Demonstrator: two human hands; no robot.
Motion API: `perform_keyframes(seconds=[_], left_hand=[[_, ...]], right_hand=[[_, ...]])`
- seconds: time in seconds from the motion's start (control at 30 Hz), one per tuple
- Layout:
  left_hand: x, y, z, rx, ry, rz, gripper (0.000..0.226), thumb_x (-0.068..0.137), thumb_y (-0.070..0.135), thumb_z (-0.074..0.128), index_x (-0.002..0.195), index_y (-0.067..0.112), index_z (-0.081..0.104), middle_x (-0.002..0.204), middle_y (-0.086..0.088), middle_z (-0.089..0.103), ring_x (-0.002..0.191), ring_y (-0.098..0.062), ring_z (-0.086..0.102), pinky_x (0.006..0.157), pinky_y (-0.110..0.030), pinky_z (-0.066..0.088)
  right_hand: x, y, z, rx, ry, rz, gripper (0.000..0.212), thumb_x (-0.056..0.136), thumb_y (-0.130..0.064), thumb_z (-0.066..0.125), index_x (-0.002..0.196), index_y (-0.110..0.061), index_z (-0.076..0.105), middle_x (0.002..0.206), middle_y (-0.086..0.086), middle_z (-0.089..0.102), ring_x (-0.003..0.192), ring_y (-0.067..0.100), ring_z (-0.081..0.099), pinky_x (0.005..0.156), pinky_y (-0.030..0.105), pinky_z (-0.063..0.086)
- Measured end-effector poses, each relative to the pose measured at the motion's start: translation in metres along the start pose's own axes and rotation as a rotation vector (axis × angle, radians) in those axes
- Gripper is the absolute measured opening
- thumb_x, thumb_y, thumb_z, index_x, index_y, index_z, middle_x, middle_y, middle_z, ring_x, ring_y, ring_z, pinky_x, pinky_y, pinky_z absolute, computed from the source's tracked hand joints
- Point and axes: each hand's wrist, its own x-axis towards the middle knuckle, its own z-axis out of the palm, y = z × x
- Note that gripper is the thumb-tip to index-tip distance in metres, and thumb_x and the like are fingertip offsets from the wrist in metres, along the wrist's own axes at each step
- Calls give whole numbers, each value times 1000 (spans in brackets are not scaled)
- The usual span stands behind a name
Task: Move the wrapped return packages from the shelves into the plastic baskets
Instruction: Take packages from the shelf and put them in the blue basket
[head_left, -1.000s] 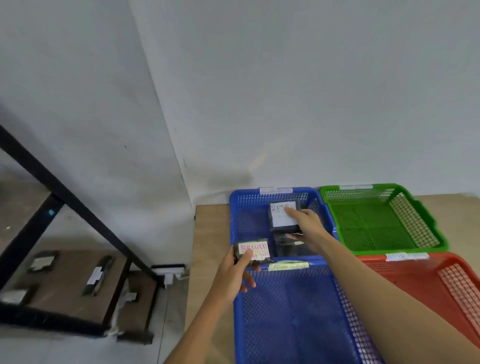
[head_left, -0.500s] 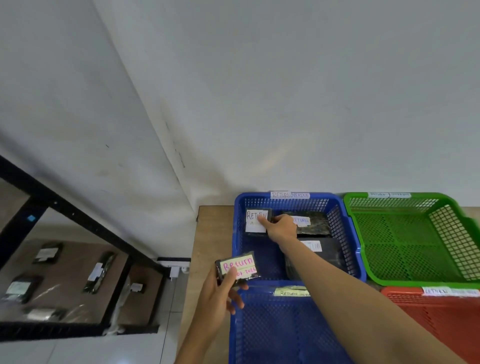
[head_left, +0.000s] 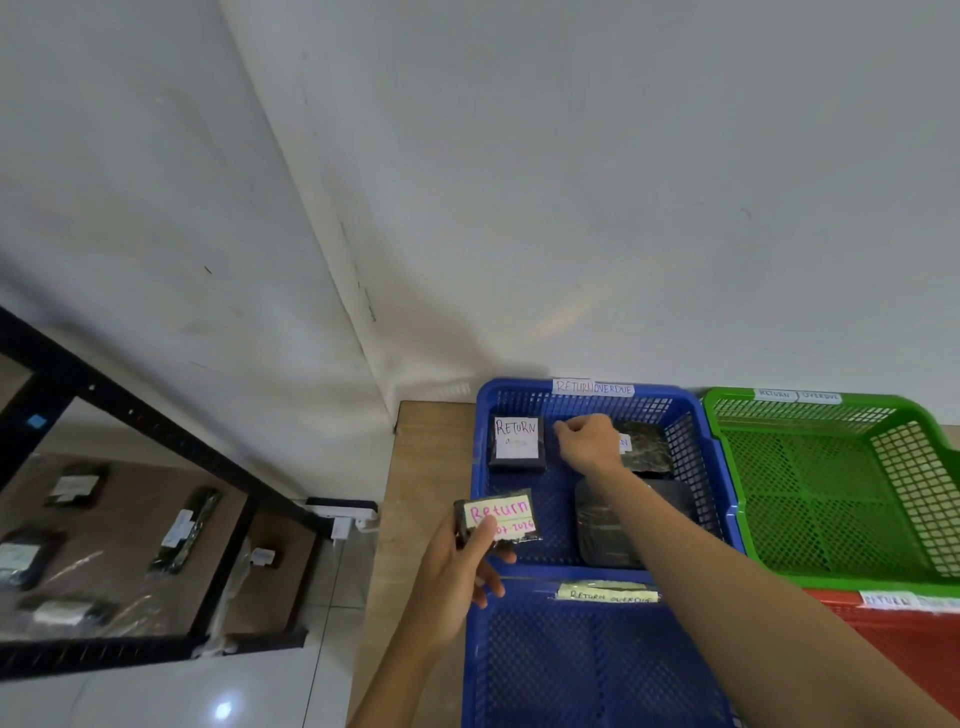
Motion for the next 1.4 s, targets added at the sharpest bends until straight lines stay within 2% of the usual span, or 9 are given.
perform_keyframes(seconds=[0.13,0.27,0.37,0.6,0.77,0.97,1.1,1.2,1.4], left_hand=[[15,3,11,32,-49,-16,48,89,50,61,119,13,60,87,-10,75,55,-19,59,45,-25,44],[36,7,30,63,-74,-45,45,88,52,66,116,15,63,83,-9,72,54,-21,58,48,-29,47],[51,10,43,82,-92,-62,34,97,44,63,115,16,64,81,-8,71,54,-20,58,51,-29,48],[75,12,55,101,-45,-104,32,99,43,60,117,17,61,89,-11,72,58,-18,62,56,-30,54],[82,9,42,169,146,-42,21,104,32,53,120,18,56,86,-12,70,55,-18,63,51,-28,52],[88,24,14,93,228,50,16,108,27,44,118,21,56,80,-10,68,55,-17,62,50,-27,50],[91,26,4,64,223,58,17,108,24,45,117,19,58,77,-9,67,55,-15,62,49,-26,49],[88,25,0,58,188,57,17,107,24,46,117,18,59,77,-8,68,56,-16,63,51,-27,50],[84,23,-6,53,131,51,19,107,28,47,118,18,59,77,-7,68,57,-18,62,52,-28,51]], right_hand=[[-7,1,-55,282,-149,-24,15,99,-15,67,93,-3,74,94,15,78,79,25,76,83,46,64],[-36,-5,-101,151,-647,-131,20,97,-17,69,115,-9,75,108,7,78,97,22,76,84,33,61],[-46,-2,-111,80,-766,-141,28,92,-15,76,120,-9,74,107,9,78,92,19,73,83,29,59],[-37,24,-103,240,-587,-65,19,83,-6,82,101,0,78,90,13,78,80,23,71,79,31,61],[-19,33,-86,278,-483,21,14,86,-3,79,98,1,77,94,15,79,80,22,74,86,39,62],[-5,23,-37,86,-452,-11,12,88,-2,78,100,-3,77,98,12,77,94,25,73,83,33,63],[-4,17,0,-128,-404,-55,10,83,-11,85,83,-16,76,81,1,77,83,22,76,85,35,62],[-10,11,14,-245,-287,-38,23,80,-19,88,71,-17,67,71,-1,69,75,17,67,63,23,52],[-16,13,26,-232,-124,48,52,75,-20,91,107,-8,52,101,8,59,88,23,56,66,31,42]])
